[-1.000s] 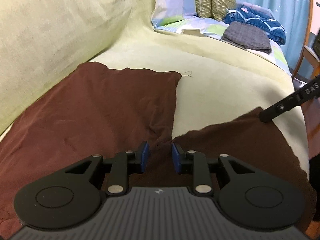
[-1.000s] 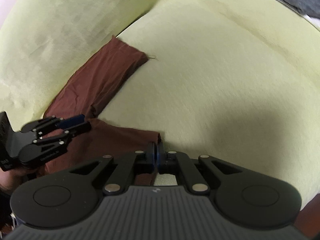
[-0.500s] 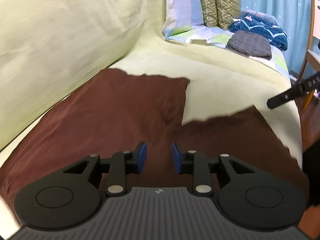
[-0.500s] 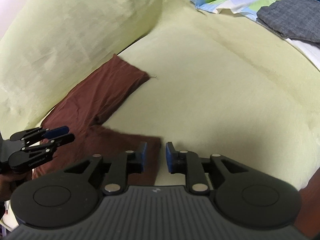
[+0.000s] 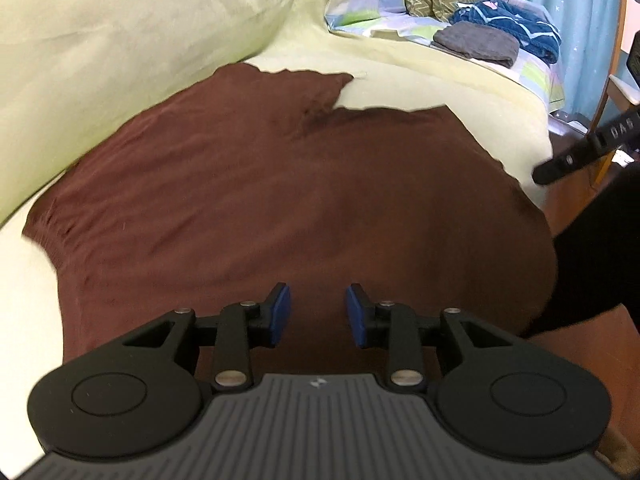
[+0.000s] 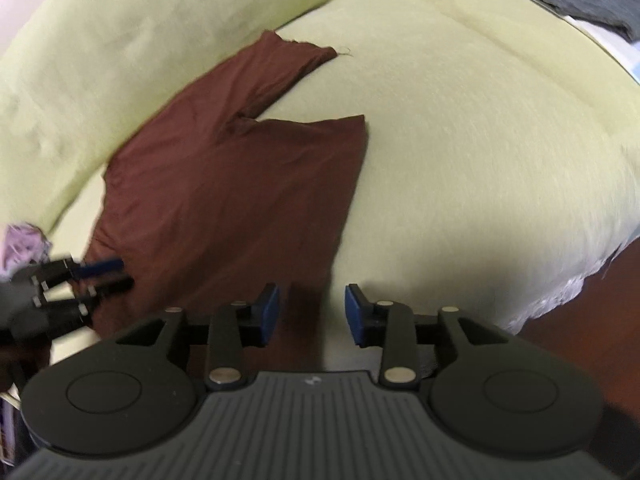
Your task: Fold clothes
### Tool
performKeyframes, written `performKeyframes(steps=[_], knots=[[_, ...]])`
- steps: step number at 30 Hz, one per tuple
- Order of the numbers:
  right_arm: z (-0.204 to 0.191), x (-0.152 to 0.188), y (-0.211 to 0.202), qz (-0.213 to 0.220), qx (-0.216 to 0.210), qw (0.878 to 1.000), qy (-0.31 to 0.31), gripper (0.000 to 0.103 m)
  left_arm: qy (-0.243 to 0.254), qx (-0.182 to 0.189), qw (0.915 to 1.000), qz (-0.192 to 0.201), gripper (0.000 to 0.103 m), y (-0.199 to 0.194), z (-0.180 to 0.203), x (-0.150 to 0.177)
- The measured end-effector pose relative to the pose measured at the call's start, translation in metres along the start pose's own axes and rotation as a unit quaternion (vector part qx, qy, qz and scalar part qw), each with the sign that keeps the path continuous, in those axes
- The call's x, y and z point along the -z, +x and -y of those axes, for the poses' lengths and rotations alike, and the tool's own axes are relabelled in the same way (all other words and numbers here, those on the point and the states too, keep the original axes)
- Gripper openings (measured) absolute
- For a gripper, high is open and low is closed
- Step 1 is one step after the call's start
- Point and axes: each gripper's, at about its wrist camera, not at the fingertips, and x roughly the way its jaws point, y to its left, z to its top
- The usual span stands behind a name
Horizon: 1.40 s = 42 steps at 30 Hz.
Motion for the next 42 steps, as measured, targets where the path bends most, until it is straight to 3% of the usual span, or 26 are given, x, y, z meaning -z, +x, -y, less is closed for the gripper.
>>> performKeyframes(steps=[6,10,15,18,24,29,34,37,40,42], knots=[[-0.018,0.017,0.002,-0.01,-0.012,1.0,-0.024,0.04,0.019,-0.03,0.999,-0.028,0.041,-0.014,0.007,0.027],[-0.027,0.021,0.002,-0.007,-0.018,0.999,-0.041,0.045,-0.008,-0.042,0.999,-0.011,0.041,-0.029,-0.006,0.033],[-0.033,0.02,0.003,0.0,-0.037,0.998,-0.046,0.047,-0.056,-0.075,0.9956,-0.003,0.042,-0.014,-0.047,0.024],[-0.037,0.017,0.007,-0.003,-0.042,0.998,-0.049,0.047,-0.078,-0.069,0.9946,-0.009,0.048,-0.006,-0.063,0.032],[-0.048,0.01,0.017,-0.008,-0.046,0.997,-0.055,0.051,-0.093,-0.06,0.9935,-0.024,0.049,-0.029,-0.078,0.064],[-0.062,0.007,0.029,-0.022,-0.043,0.996,-0.076,0.051,-0.101,-0.075,0.9909,-0.046,0.048,-0.043,-0.085,0.079],[-0.069,0.008,0.035,-0.028,-0.039,0.995,-0.09,0.052,-0.112,-0.073,0.9909,0.013,0.048,-0.053,-0.09,0.053],[-0.074,0.008,0.036,-0.026,-0.041,0.994,-0.098,0.052,-0.087,-0.061,0.9938,0.033,0.048,-0.037,-0.084,0.026],[-0.094,0.007,0.044,-0.025,-0.056,0.989,-0.131,0.052,-0.051,-0.042,0.9975,0.024,0.048,-0.011,-0.078,0.008],[-0.112,0.005,0.056,-0.028,-0.065,0.984,-0.162,0.052,-0.036,-0.032,0.9988,-0.006,0.048,0.004,-0.077,0.009]])
